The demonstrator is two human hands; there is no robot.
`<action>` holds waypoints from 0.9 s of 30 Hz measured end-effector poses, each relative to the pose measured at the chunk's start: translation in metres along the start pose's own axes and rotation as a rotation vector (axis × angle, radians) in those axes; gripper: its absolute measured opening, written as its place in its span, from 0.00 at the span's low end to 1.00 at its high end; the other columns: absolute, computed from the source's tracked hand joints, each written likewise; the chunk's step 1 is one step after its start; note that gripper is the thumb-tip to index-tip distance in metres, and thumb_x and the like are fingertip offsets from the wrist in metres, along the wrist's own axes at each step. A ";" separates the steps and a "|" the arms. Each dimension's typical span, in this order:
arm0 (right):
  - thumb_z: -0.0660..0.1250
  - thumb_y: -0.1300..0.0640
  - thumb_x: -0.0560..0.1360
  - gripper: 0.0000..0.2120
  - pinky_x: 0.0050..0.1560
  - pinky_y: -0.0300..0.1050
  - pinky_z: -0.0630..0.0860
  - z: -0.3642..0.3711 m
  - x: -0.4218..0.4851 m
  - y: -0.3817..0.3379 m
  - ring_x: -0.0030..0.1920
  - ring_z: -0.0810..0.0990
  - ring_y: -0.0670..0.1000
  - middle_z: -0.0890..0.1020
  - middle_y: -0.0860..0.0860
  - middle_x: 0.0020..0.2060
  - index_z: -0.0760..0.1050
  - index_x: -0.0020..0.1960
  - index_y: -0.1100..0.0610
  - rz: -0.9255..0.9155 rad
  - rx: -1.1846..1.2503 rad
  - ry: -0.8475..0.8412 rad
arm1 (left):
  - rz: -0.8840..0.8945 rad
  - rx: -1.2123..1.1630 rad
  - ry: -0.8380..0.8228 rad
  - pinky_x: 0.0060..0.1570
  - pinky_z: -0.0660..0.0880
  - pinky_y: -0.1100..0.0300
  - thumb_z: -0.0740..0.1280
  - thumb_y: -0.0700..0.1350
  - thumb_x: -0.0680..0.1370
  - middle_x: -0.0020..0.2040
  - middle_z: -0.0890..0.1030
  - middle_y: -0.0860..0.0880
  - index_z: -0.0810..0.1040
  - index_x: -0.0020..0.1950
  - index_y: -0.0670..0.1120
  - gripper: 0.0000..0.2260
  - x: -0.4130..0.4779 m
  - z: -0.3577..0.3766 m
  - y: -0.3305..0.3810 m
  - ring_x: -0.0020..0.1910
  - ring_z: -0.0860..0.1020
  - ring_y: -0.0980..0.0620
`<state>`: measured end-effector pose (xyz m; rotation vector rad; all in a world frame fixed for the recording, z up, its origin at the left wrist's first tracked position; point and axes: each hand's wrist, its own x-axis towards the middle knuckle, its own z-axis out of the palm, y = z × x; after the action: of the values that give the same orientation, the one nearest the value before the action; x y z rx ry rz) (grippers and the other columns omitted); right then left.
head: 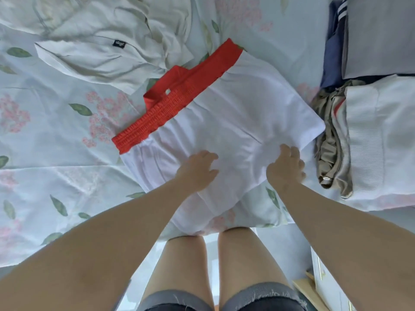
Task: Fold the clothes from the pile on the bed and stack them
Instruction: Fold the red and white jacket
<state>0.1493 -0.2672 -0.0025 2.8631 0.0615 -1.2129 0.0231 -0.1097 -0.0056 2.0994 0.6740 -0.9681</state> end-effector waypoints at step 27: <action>0.75 0.49 0.67 0.35 0.54 0.51 0.75 0.065 -0.007 -0.044 0.52 0.75 0.55 0.73 0.54 0.55 0.61 0.65 0.59 0.603 1.196 -0.093 | -0.301 -0.079 0.439 0.67 0.62 0.46 0.75 0.54 0.68 0.69 0.63 0.43 0.60 0.73 0.47 0.39 0.095 -0.136 -0.078 0.69 0.62 0.41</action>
<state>0.0956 -0.2260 -0.0426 3.0688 -1.9590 -1.5029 0.0819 0.0584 -0.0483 2.1968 1.2575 -0.6172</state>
